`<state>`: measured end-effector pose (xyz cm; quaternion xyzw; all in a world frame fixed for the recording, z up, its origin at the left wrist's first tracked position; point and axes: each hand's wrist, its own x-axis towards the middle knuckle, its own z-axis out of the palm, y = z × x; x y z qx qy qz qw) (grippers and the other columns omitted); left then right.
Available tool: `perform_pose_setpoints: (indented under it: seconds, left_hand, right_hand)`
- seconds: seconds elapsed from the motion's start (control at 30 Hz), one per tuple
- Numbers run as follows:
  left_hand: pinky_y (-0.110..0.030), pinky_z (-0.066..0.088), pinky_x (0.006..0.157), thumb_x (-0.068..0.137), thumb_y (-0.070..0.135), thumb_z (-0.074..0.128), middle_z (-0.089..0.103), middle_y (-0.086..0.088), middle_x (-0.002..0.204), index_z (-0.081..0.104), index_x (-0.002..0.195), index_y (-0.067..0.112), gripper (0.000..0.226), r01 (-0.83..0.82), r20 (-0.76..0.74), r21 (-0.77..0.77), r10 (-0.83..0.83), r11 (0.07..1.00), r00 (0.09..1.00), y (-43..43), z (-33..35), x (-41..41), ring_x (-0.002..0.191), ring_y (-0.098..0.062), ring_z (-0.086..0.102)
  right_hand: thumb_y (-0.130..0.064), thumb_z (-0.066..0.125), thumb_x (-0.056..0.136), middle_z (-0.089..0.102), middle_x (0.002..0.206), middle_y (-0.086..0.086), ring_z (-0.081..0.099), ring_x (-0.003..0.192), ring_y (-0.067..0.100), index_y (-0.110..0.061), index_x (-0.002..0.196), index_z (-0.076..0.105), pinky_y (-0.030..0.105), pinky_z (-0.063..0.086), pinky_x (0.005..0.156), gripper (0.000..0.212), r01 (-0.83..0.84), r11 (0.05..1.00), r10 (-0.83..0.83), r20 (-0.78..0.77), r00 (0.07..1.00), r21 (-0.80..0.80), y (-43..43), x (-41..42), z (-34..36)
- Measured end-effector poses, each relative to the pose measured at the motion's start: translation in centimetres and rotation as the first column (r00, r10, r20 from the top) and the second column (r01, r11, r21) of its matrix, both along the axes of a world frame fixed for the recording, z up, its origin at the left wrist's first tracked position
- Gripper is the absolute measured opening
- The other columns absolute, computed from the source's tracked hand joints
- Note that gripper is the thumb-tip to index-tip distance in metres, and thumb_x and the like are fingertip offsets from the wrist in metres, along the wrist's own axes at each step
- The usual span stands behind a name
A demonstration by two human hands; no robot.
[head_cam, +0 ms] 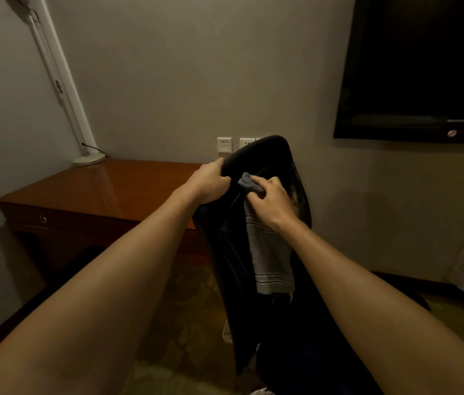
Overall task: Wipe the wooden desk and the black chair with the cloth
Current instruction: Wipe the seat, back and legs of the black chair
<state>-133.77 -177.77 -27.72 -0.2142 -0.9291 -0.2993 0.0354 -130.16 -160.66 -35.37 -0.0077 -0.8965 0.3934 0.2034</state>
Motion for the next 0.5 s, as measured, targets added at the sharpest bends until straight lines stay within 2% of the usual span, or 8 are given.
perform_pose_setpoints:
  seconds: [0.07,0.13,0.27,0.3,0.33,0.4,0.43,0.5]
  left_hand:
    - [-0.018,0.039,0.061,0.095,0.015,0.054,0.059,-0.003,0.115,0.050,0.139,0.018,0.044,-0.001,0.001,0.030,0.001,1.000,1.000,-0.1,0.0,-0.2,0.089,-0.013,0.057]
    - [-0.017,0.038,0.064,0.094,0.011,0.053,0.056,-0.001,0.116,0.050,0.139,0.016,0.046,-0.007,0.015,0.056,0.006,0.998,1.000,0.0,0.1,-0.3,0.099,-0.014,0.055]
    - [-0.033,0.048,0.084,0.089,0.007,0.047,0.059,-0.007,0.125,0.052,0.136,0.015,0.048,-0.008,0.044,0.058,0.005,0.998,0.999,0.1,0.1,-0.3,0.111,-0.024,0.056]
    - [-0.037,0.049,0.090,0.088,0.007,0.046,0.059,-0.009,0.127,0.052,0.136,0.014,0.049,-0.012,0.042,0.050,0.010,0.999,0.999,0.1,0.2,-0.2,0.112,-0.025,0.056]
    - [-0.040,0.049,0.095,0.088,0.007,0.046,0.058,-0.010,0.129,0.052,0.136,0.013,0.050,-0.019,0.041,0.046,0.017,0.999,0.999,0.1,0.2,0.0,0.114,-0.027,0.056]
    - [-0.042,0.048,0.099,0.086,0.008,0.047,0.058,-0.012,0.131,0.052,0.137,0.013,0.051,-0.028,0.041,0.045,0.027,0.999,0.999,0.3,0.3,0.2,0.116,-0.029,0.055]
    - [-0.041,0.048,0.098,0.085,0.009,0.047,0.059,-0.012,0.130,0.052,0.135,0.013,0.051,-0.032,0.040,0.042,0.030,0.999,0.999,0.3,0.3,0.3,0.116,-0.030,0.056]
    - [-0.038,0.048,0.087,0.084,0.012,0.047,0.060,-0.014,0.127,0.054,0.132,0.014,0.049,-0.035,0.042,0.025,0.034,0.999,0.999,0.3,0.4,0.6,0.110,-0.030,0.057]
  right_hand:
    - [-0.041,0.055,0.094,0.048,0.107,-0.007,0.055,0.101,0.015,-0.037,0.138,0.054,0.044,0.053,0.090,0.045,-0.049,0.999,0.048,-0.030,0.998,-0.011,-0.1,0.5,-0.1]
    - [-0.039,0.059,0.092,0.049,0.099,-0.008,0.055,0.093,0.011,-0.037,0.131,0.062,0.041,0.053,0.086,0.039,-0.114,0.993,0.112,-0.052,0.992,-0.024,0.2,1.2,-0.2]
    - [-0.027,0.055,0.096,0.055,0.095,-0.004,0.055,0.086,0.004,-0.036,0.110,0.073,0.020,0.046,0.077,0.024,-0.338,0.938,0.340,0.019,0.940,-0.072,0.3,3.0,0.4]
    - [-0.025,0.054,0.096,0.058,0.094,-0.002,0.057,0.085,0.003,-0.033,0.102,0.076,0.017,0.046,0.075,0.024,-0.378,0.923,0.381,0.033,0.924,-0.074,0.2,3.3,0.7]
    - [-0.024,0.053,0.094,0.062,0.094,0.001,0.059,0.084,0.006,-0.029,0.095,0.077,0.020,0.047,0.075,0.025,-0.400,0.912,0.404,0.030,0.914,-0.089,0.0,3.5,1.0]
    - [-0.024,0.052,0.091,0.065,0.087,0.006,0.061,0.080,0.013,-0.024,0.082,0.076,0.034,0.049,0.075,0.025,-0.371,0.916,0.371,-0.028,0.928,-0.154,-0.1,3.6,1.3]
    - [-0.024,0.053,0.091,0.065,0.084,0.002,0.061,0.078,0.011,-0.029,0.079,0.075,0.034,0.048,0.073,0.026,-0.313,0.930,0.305,-0.069,0.950,-0.193,-0.1,3.6,1.3]
    - [-0.028,0.053,0.093,0.064,0.092,-0.004,0.061,0.089,0.009,-0.037,0.089,0.076,0.034,0.049,0.082,0.025,-0.153,0.960,0.123,-0.137,0.983,-0.233,0.0,3.2,1.1]
